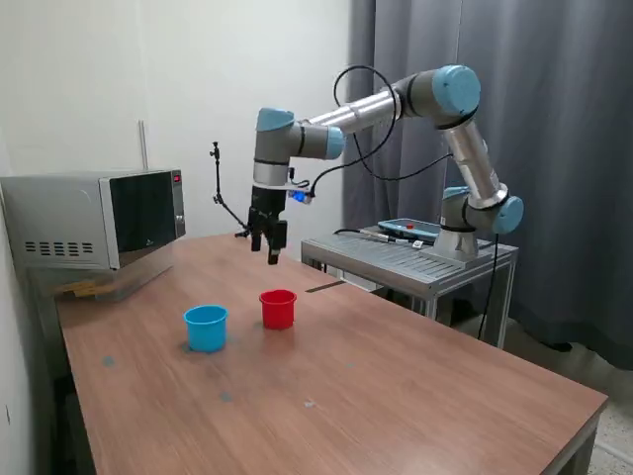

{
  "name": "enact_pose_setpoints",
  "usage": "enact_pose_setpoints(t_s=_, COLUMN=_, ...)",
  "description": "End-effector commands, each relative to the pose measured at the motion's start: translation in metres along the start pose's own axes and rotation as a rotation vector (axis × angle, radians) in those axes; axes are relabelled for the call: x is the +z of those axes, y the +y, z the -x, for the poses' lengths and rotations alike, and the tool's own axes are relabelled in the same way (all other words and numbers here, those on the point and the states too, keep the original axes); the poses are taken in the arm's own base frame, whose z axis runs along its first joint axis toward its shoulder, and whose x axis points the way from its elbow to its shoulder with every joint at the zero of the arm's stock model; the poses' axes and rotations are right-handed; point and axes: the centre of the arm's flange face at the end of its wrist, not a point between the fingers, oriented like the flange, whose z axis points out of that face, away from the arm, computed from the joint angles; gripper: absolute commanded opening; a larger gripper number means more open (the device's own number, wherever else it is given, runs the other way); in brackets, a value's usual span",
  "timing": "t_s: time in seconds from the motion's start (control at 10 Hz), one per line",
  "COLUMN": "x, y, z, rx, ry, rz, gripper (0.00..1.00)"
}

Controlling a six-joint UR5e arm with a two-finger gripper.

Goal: Place red objects in the red bin, and blue objects in the blue bin.

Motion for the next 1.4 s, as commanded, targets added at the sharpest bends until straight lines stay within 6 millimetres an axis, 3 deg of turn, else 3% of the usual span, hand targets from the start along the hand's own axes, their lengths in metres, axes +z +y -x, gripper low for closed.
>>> enact_pose_setpoints(t_s=0.0, x=-0.069, y=-0.082, z=-0.015, rx=-0.044, ry=0.035, rz=-0.039, gripper=1.00)
enact_pose_setpoints(t_s=0.1, x=-0.089, y=-0.119, z=-0.024, rx=-0.098, ry=0.106, rz=-0.052, gripper=1.00)
enact_pose_setpoints(t_s=0.2, x=-0.095, y=-0.153, z=-0.043, rx=-0.173, ry=0.186, rz=-0.065, gripper=1.00)
enact_pose_setpoints(t_s=0.3, x=-0.101, y=-0.167, z=-0.062, rx=-0.214, ry=0.193, rz=-0.079, gripper=1.00)
enact_pose_setpoints(t_s=0.6, x=-0.140, y=-0.165, z=-0.059, rx=-0.231, ry=0.180, rz=-0.007, gripper=1.00)
enact_pose_setpoints(t_s=0.8, x=-0.146, y=-0.181, z=-0.058, rx=-0.236, ry=0.190, rz=-0.078, gripper=1.00)
enact_pose_setpoints(t_s=0.9, x=-0.158, y=-0.192, z=-0.057, rx=-0.239, ry=0.184, rz=-0.069, gripper=1.00)
enact_pose_setpoints(t_s=1.0, x=-0.151, y=-0.202, z=-0.057, rx=-0.235, ry=0.181, rz=-0.087, gripper=1.00)
enact_pose_setpoints(t_s=1.2, x=-0.148, y=-0.211, z=-0.037, rx=-0.209, ry=0.095, rz=-0.104, gripper=1.00)
enact_pose_setpoints(t_s=1.3, x=-0.159, y=-0.213, z=-0.033, rx=-0.206, ry=0.065, rz=-0.085, gripper=1.00)
